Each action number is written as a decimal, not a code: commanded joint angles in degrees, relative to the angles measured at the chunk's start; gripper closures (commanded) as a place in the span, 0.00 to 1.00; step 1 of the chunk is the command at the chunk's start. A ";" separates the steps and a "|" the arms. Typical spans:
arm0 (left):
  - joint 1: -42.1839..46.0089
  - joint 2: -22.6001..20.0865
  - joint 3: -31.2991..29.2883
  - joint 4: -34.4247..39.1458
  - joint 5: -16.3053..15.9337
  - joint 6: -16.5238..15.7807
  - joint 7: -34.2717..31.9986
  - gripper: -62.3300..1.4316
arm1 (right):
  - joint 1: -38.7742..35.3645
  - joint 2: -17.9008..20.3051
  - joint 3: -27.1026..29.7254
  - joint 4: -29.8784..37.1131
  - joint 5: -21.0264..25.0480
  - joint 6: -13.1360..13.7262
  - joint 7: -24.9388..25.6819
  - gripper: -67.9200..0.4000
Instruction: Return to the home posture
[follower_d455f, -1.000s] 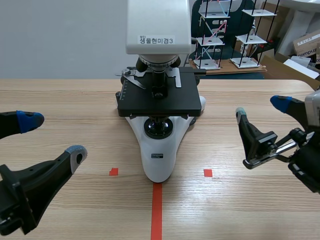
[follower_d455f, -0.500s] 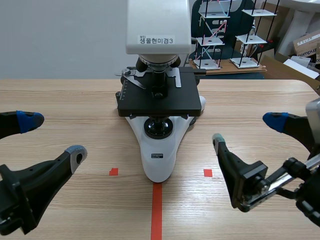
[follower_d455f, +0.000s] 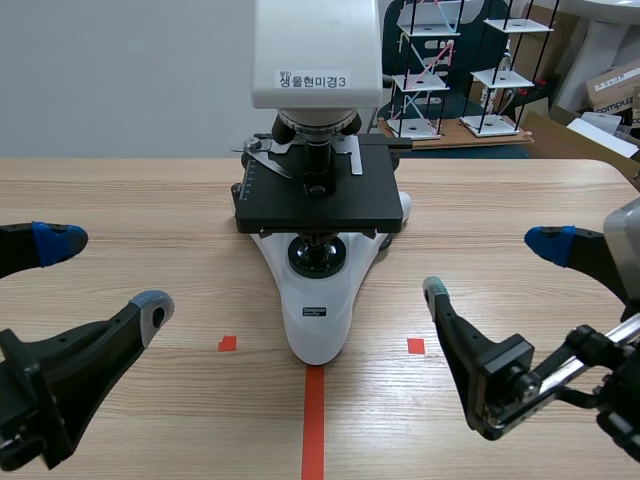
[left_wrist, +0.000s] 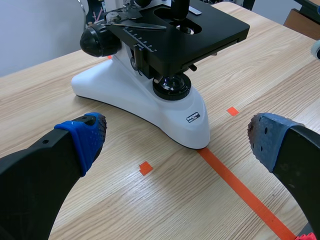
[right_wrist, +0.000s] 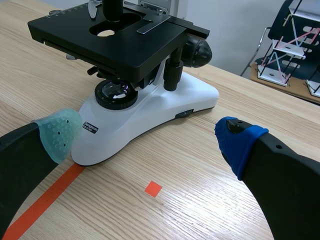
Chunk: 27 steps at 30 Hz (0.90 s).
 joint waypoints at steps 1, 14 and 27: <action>-0.17 0.28 -0.17 0.61 -0.39 -0.04 -0.79 0.04 | 0.50 0.13 0.15 0.68 0.20 0.00 0.87 0.14; -0.17 0.28 -0.17 0.61 -0.39 -0.04 -0.76 0.04 | 0.50 0.15 0.15 0.68 0.20 0.00 1.99 0.14; -0.20 0.26 -0.17 0.61 -0.39 -0.04 -0.81 0.04 | 0.50 0.15 0.15 0.68 -0.81 0.00 1.99 0.15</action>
